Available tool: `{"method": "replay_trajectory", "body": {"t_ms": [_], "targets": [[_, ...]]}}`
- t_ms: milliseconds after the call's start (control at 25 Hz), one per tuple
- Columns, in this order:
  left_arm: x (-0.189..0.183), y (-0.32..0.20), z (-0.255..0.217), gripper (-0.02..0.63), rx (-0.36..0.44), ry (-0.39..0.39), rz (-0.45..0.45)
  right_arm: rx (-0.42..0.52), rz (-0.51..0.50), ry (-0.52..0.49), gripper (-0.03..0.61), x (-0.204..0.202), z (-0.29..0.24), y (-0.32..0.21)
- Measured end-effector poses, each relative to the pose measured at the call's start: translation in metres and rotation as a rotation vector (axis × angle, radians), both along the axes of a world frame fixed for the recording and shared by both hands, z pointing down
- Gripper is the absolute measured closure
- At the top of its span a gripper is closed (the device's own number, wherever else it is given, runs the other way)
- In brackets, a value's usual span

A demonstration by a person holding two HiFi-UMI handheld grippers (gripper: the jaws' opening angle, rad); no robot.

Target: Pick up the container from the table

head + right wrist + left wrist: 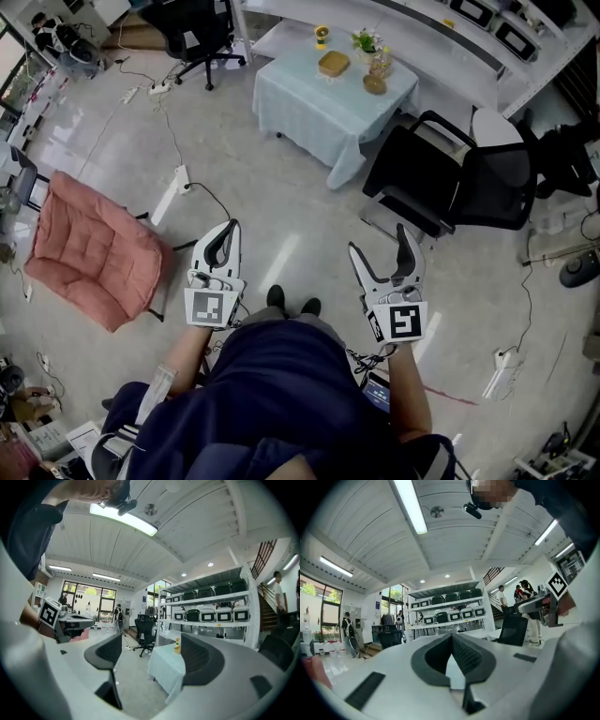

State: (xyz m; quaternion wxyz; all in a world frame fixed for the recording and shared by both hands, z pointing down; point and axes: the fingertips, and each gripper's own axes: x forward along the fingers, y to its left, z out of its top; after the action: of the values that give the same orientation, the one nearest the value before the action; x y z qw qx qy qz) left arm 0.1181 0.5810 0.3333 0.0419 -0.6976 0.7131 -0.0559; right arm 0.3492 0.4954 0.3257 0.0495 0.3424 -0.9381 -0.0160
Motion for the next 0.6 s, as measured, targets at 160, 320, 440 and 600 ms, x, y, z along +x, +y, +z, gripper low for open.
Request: {"method": "replay_trajectory", "body": {"t_ms": [160,320,440,600], "targets": [[0.004,-0.001,-0.003,0.609,0.004,0.002,-0.023,0.004,-0.032,-0.013,0.187,0.002,-0.001,-0.007],[0.000,-0.004,-0.005,0.609,0.000,0.005,-0.040,0.006,-0.051,-0.012,0.187,-0.003,0.000,-0.016],[-0.013,-0.009,-0.001,0.609,-0.014,-0.010,-0.046,0.000,-0.055,-0.008,0.187,-0.012,0.002,-0.024],[-0.036,-0.029,0.000,0.609,-0.014,-0.022,-0.039,-0.005,-0.049,0.005,0.187,-0.031,0.008,-0.041]]}}
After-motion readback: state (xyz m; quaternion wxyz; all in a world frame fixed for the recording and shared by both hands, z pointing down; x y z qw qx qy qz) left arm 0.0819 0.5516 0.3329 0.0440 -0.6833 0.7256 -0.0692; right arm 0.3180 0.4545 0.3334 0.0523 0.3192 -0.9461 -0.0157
